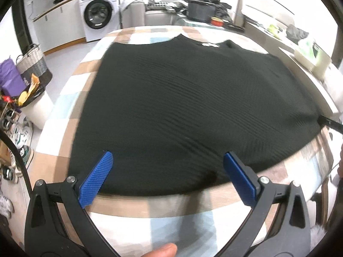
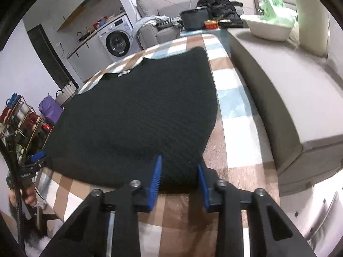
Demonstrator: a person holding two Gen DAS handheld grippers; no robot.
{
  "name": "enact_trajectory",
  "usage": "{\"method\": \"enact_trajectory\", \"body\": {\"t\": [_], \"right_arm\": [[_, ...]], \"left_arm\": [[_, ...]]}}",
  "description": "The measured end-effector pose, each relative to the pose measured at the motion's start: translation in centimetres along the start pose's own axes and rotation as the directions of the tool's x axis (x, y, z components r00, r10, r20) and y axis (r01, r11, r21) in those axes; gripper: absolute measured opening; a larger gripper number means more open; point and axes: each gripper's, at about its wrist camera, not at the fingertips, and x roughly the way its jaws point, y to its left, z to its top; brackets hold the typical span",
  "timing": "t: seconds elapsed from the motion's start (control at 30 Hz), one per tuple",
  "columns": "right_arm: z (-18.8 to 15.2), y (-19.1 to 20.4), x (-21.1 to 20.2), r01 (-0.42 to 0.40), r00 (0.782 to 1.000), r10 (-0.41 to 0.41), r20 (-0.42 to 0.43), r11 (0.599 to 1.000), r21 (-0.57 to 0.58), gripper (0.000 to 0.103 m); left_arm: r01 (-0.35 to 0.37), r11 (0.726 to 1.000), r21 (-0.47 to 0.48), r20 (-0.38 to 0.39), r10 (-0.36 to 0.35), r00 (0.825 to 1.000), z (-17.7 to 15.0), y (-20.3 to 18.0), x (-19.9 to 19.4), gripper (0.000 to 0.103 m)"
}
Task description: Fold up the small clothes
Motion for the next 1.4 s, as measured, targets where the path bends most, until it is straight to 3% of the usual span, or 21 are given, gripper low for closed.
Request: {"method": "enact_trajectory", "body": {"t": [0.07, 0.23, 0.5, 0.6, 1.0, 1.2, 1.33, 1.4], "right_arm": [[0.1, 0.4, -0.5, -0.007, 1.0, 0.007, 0.016, 1.0, -0.013, 0.016], [0.2, 0.1, 0.1, 0.023, 1.0, -0.023, -0.011, 1.0, -0.017, 0.014], [0.2, 0.0, -0.4, -0.004, 1.0, 0.005, 0.017, 1.0, -0.022, 0.013], [0.1, -0.2, 0.0, 0.05, 0.999, -0.05, -0.006, 0.998, -0.038, 0.013], [0.3, -0.3, 0.3, 0.067, 0.997, -0.068, -0.025, 0.997, -0.043, 0.013], [0.3, -0.2, 0.2, 0.065, 0.998, -0.066, -0.024, 0.997, -0.039, 0.013], [0.3, -0.4, 0.4, 0.052, 0.998, -0.053, -0.017, 0.998, -0.019, 0.013], [0.3, -0.5, 0.4, 0.042, 0.999, -0.042, -0.012, 0.999, -0.012, 0.014]], "left_arm": [[-0.012, 1.0, -0.014, 0.009, 0.012, 1.0, 0.1, 0.8, -0.2, 0.102], [-0.034, 0.998, -0.054, 0.008, 0.035, 0.999, 0.3, 2.6, -0.3, 0.102], [-0.069, 0.994, -0.086, 0.002, 0.07, 0.998, -0.1, 4.0, -0.3, 0.102], [-0.076, 0.993, -0.094, 0.001, 0.076, 0.997, -0.2, 4.4, -0.3, 0.102], [-0.107, 0.973, -0.205, -0.032, 0.102, 0.994, -0.9, 8.6, -0.3, 0.098], [-0.07, 0.971, -0.23, -0.042, 0.062, 0.997, -1.3, 9.2, 0.8, 0.075], [0.004, 0.972, -0.235, -0.004, -0.005, 1.0, -1.1, 9.1, 0.9, 0.03], [0.007, 0.97, -0.242, 0.017, -0.003, 1.0, -1.1, 9.0, 0.6, 0.022]]}}
